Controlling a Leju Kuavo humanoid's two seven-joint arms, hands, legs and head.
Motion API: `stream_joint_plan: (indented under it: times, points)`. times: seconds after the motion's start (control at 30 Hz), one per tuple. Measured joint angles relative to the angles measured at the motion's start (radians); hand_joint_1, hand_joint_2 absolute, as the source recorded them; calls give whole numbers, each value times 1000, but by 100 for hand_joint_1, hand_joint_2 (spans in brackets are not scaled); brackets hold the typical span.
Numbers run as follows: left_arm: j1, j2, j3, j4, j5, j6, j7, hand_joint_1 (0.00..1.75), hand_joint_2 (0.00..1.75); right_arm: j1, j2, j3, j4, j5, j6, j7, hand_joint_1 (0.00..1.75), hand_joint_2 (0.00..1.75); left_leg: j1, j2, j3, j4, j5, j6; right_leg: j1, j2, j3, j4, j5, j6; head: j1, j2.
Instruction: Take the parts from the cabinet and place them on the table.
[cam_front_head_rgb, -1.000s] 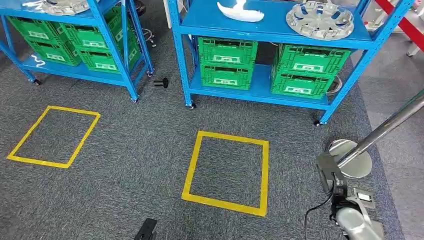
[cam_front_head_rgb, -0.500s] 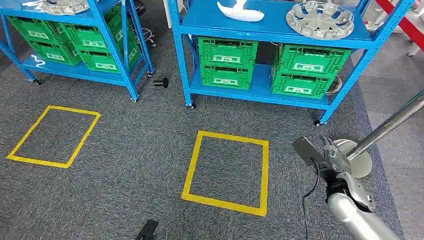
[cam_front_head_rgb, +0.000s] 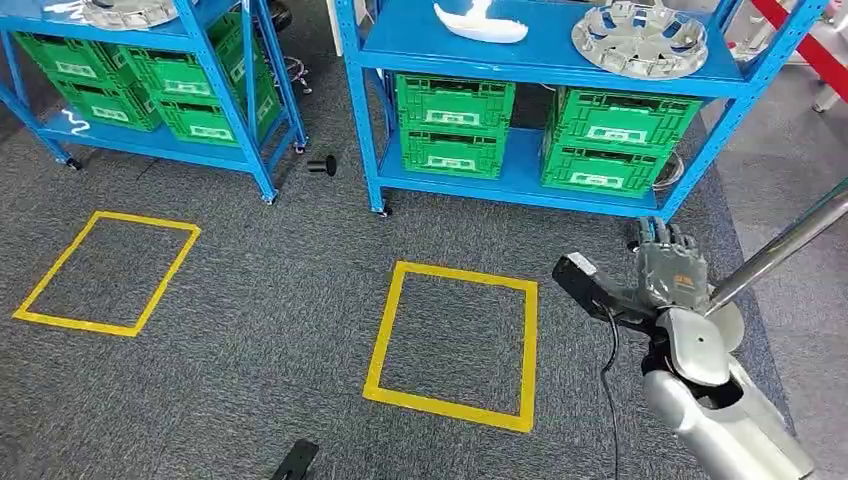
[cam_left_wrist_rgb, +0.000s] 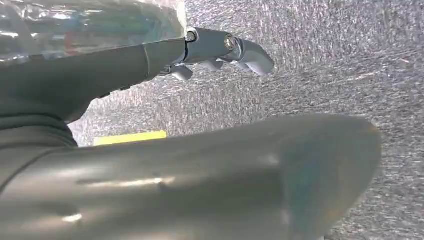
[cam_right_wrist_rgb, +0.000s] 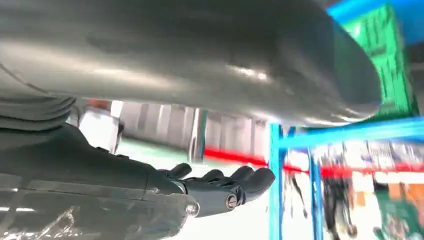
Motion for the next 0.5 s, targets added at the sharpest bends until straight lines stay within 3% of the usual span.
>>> stream_joint_plan:
  times: [0.27, 0.4, 0.5]
  points:
    - [-2, -6, 0, 22, -18, -26, 17, 0, 0, -6, 3, 3, -61, 156, 50, 44, 0, 0, 0, 0, 0, 0, 0, 0, 0, 0, 0, 0, 0, 0, 0, 0]
    - [-2, -8, 0, 30, -27, -32, 26, 0, 0, -5, 6, 7, -75, 164, 50, 44, 0, 0, -1, 0, -1, 3, -2, 1, -3, 0, 0, -2, 2, 2, 0, 0]
    - [-6, -7, -1, 37, -32, -33, 32, 0, 0, -5, 9, 7, -86, 160, 48, 44, 0, 0, -7, 0, -3, -5, 6, 20, -6, 0, 0, -13, 10, 14, -5, 0]
